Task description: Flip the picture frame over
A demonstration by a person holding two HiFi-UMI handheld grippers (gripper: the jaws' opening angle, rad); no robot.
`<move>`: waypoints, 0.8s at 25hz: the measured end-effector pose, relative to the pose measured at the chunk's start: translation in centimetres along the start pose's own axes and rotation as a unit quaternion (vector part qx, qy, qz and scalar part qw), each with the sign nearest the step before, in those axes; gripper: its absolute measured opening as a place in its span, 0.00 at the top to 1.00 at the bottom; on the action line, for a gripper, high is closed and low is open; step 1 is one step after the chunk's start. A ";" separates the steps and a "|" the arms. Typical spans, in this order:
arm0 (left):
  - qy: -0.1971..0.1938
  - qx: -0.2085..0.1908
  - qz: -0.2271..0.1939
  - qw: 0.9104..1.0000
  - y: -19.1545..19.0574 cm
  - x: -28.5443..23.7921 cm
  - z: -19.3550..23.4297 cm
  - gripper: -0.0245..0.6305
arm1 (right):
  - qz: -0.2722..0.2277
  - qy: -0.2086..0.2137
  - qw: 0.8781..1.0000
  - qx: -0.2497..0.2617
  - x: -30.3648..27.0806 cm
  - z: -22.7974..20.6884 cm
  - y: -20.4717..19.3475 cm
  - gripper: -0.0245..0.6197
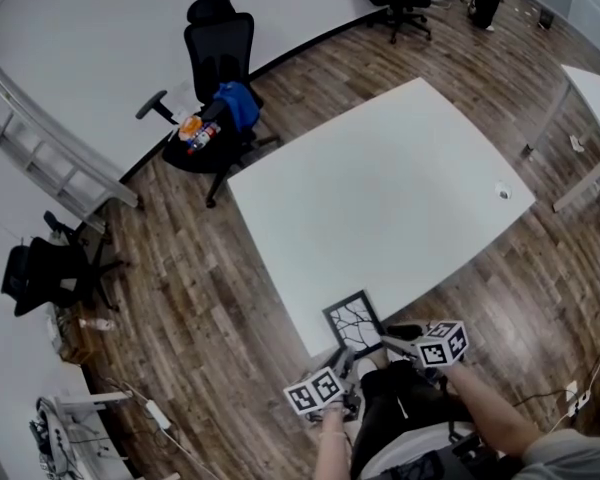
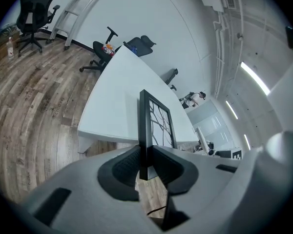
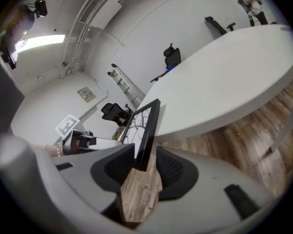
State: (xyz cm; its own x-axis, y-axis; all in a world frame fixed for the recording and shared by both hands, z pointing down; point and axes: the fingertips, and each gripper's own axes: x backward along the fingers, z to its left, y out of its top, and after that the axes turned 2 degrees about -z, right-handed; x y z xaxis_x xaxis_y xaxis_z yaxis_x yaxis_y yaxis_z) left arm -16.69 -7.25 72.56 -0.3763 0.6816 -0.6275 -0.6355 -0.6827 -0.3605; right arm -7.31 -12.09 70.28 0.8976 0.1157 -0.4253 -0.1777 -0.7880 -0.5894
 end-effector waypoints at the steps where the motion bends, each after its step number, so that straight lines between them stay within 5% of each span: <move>1: 0.000 -0.001 0.000 1.000 0.0 0.0 0.0 0.84 | 0.008 0.015 1.000 -0.007 -0.4 0.3 -0.4 0.75; 6: 0.003 -0.019 0.003 1.000 0.1 -0.1 0.0 0.84 | 0.023 0.034 0.999 -0.021 -1.2 0.6 -1.0 0.74; 15: 0.031 -0.123 -0.002 0.992 1.3 -0.4 -1.2 0.82 | 0.010 0.018 1.000 -0.002 0.1 1.4 1.1 0.83; 20: 0.062 -0.150 0.008 0.987 2.4 -0.8 -1.9 0.82 | 0.000 0.004 0.999 -0.052 0.9 0.9 2.0 0.84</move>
State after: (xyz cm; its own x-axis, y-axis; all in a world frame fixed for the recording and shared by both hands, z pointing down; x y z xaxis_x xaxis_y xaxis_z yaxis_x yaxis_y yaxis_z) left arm -16.59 -9.95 70.92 -0.2881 0.6455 -0.7073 -0.3947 -0.7530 -0.5265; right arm -7.22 -13.06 68.08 0.9008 0.1109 -0.4199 -0.1357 -0.8466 -0.5146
